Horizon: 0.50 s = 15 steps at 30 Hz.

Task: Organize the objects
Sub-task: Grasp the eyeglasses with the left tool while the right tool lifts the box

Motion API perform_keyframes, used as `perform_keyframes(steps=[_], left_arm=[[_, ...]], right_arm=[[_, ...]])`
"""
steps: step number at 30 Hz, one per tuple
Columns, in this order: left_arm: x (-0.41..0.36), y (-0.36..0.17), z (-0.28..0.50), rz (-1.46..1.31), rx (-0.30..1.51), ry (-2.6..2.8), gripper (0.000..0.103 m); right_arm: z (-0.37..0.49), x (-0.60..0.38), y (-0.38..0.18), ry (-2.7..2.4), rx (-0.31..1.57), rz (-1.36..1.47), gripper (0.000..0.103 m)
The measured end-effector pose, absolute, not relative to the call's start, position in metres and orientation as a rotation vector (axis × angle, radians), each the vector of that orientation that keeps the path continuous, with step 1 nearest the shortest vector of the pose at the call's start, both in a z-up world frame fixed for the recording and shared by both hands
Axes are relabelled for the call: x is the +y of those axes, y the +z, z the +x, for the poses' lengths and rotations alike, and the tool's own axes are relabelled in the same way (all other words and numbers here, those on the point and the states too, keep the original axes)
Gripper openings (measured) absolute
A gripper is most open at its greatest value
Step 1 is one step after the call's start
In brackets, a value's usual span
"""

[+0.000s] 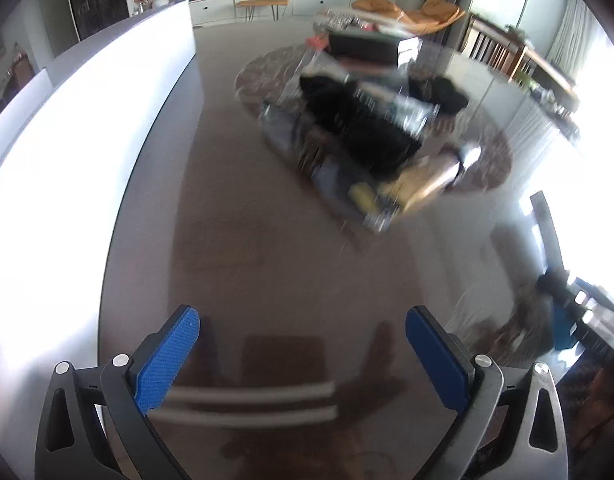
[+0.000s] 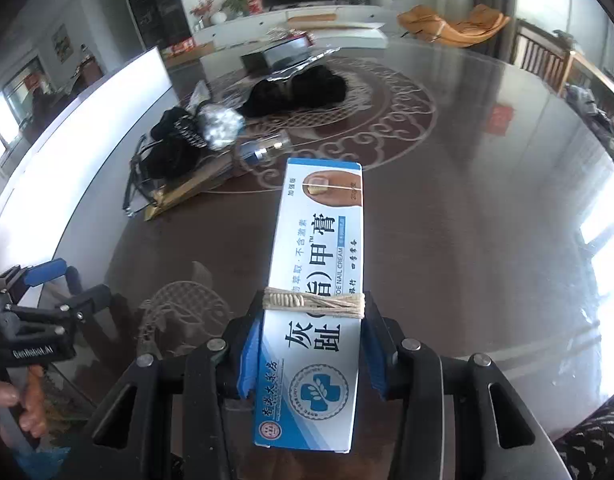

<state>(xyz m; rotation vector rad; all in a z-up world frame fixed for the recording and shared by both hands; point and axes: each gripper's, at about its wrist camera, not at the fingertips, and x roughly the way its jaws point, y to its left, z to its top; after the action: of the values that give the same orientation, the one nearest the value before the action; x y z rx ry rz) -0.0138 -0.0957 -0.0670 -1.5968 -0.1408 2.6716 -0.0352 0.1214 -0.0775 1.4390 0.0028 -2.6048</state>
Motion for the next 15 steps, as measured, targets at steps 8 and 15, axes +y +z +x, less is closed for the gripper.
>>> perform_keyframes(steps=[8,15], left_arm=[[-0.112,-0.059,-0.099,-1.577,-0.265,2.803,0.103],[-0.112,-0.071,-0.089,-1.554,-0.125,2.747,0.025]], right_arm=[[-0.026,0.136,-0.075,-2.640,-0.050,1.371,0.045],[-0.017,0.136,-0.077,-2.646,-0.048,1.328,0.045]])
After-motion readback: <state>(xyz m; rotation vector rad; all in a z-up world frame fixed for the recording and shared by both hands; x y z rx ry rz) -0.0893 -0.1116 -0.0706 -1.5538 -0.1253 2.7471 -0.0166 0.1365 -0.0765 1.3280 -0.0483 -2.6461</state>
